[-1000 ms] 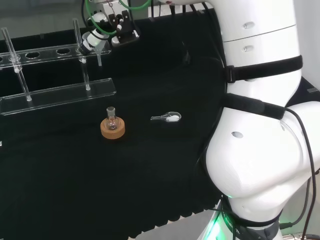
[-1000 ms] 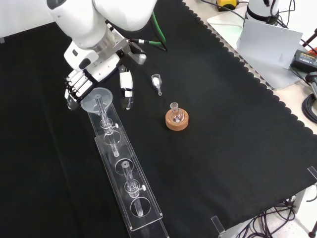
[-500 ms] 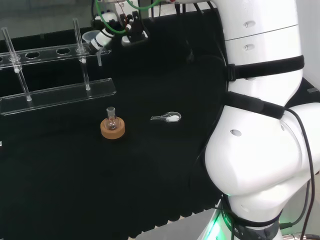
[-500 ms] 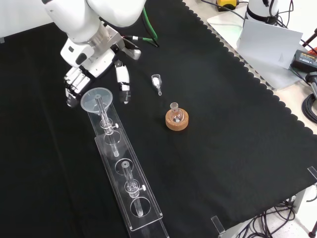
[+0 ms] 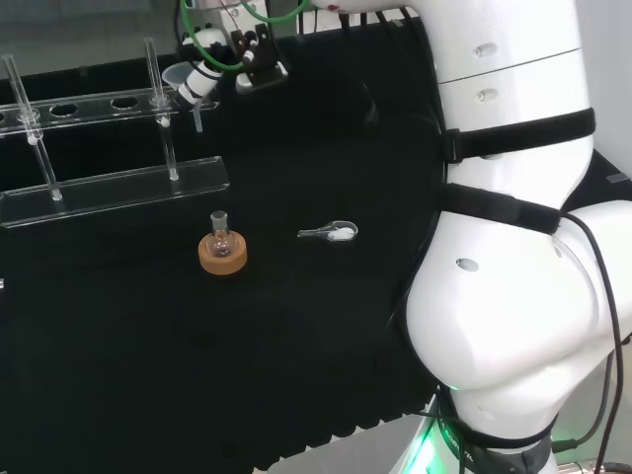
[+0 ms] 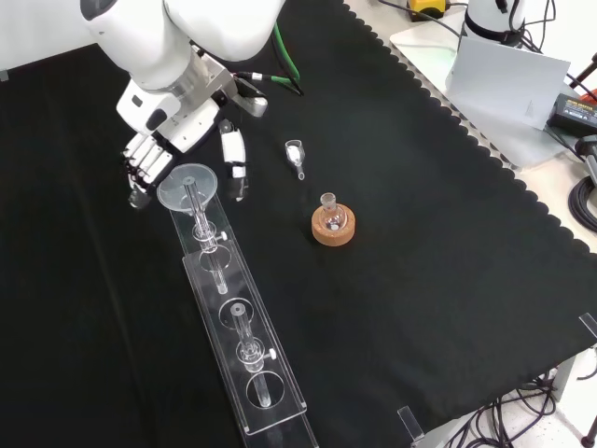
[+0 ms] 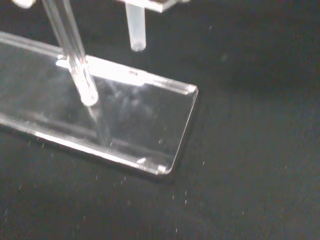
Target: Pick up the funnel from the transparent funnel stand.
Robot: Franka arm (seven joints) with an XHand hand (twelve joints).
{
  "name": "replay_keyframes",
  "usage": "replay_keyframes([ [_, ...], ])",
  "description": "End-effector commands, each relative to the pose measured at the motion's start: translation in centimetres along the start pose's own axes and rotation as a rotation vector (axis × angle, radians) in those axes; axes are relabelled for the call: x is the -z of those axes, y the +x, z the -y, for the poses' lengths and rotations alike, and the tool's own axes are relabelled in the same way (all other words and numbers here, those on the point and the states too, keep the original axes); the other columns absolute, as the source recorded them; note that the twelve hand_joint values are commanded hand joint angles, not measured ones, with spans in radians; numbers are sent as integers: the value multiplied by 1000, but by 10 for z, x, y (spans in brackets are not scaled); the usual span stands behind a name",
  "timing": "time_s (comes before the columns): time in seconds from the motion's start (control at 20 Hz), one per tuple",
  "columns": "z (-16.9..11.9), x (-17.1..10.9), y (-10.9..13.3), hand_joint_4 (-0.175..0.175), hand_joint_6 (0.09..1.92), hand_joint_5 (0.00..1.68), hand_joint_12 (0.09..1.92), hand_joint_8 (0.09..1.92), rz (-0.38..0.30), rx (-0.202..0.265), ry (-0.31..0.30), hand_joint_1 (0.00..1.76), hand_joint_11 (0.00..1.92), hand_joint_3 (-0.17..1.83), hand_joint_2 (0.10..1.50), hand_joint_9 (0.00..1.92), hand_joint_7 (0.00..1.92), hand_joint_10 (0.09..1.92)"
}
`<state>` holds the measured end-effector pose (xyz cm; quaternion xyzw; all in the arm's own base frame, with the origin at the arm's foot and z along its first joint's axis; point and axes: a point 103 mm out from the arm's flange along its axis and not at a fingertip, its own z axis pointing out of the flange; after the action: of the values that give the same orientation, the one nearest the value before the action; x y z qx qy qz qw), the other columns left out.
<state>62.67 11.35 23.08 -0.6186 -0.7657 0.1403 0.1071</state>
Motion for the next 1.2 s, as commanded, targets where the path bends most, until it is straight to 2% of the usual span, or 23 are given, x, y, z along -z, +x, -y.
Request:
replay_keyframes([
  [0.05,-9,16,15,-17,87,106,1289,610,34,-61,-13,490,0,5,682,120,161,819],
  [0.25,-9,17,10,-18,87,116,1288,620,19,-63,-27,492,0,6,683,153,189,825],
  [0.35,-7,16,7,-18,87,153,1326,620,18,-71,-34,512,0,9,691,244,296,798],
  [0.55,-7,13,3,-12,87,282,1447,579,15,-73,-8,562,0,20,712,451,458,704],
  [0.8,-4,5,1,-11,87,318,1470,568,17,-77,8,566,0,23,715,482,475,680],
  [1.0,-5,5,3,-12,87,348,1474,567,8,-85,-20,580,0,26,718,506,506,670],
  [1.2,-9,9,12,-21,87,492,1509,520,12,-83,-63,628,0,38,722,655,682,585],
])
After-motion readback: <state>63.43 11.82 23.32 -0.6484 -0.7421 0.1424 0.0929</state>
